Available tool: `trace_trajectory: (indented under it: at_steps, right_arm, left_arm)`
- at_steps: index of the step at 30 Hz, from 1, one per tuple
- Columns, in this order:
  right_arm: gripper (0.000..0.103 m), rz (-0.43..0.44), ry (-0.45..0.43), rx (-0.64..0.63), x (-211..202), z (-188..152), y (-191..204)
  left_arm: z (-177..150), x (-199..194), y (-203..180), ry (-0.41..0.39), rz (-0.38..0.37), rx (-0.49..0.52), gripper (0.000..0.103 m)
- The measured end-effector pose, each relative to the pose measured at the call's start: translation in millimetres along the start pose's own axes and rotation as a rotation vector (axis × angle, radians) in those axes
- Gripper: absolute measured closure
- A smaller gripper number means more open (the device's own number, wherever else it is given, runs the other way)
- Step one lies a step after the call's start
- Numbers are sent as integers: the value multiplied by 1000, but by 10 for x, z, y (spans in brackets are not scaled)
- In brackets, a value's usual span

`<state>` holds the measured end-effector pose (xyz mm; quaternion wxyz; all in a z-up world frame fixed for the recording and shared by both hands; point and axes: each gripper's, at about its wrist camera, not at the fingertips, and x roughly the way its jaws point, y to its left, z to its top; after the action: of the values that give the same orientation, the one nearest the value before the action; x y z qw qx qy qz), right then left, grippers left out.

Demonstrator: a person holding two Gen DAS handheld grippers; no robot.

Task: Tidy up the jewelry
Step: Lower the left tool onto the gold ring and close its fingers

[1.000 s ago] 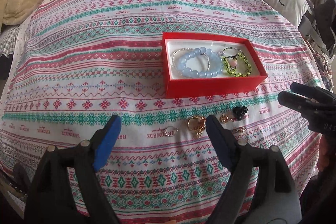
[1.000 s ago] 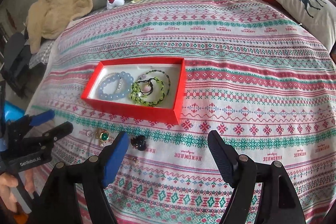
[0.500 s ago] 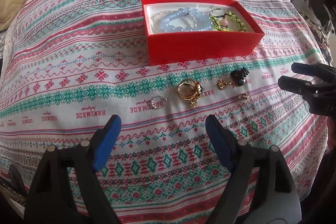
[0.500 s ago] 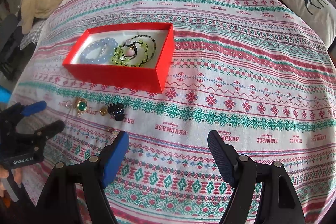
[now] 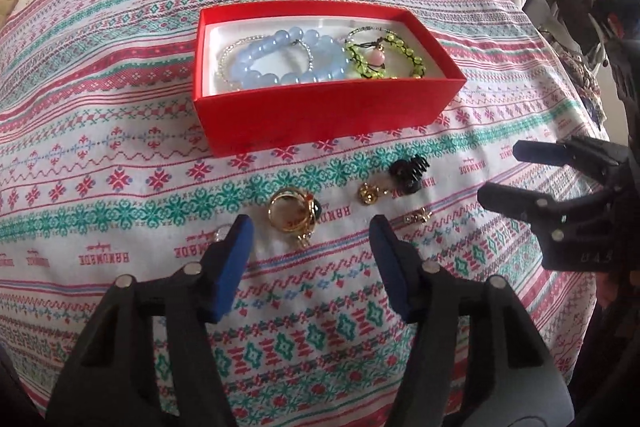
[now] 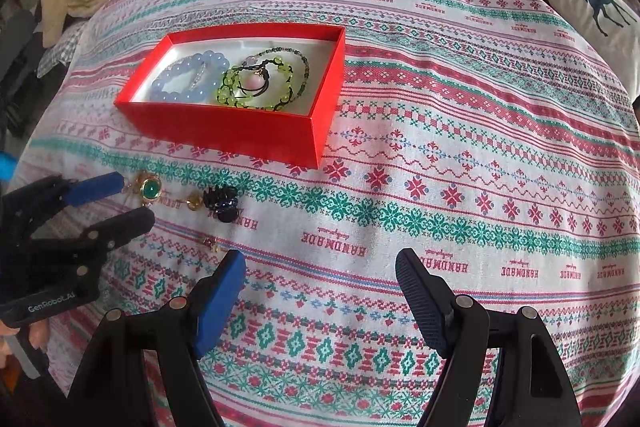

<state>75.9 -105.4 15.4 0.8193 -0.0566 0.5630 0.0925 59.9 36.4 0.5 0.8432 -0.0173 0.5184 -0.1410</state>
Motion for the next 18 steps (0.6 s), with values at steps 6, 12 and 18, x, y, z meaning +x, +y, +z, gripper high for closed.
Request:
trace_trajectory:
  at_steps: [6, 12, 18]
  right_arm:
    - [24, 1, 6, 2, 16, 7, -5]
    - [24, 3, 8, 5, 30, 3, -19]
    - [24, 4, 7, 6, 22, -6, -20]
  left_arm:
    - [12, 126, 18, 20, 22, -17, 52]
    - [93, 210, -33, 18, 40, -18, 57]
    - [118, 244, -77, 18, 66, 4, 70]
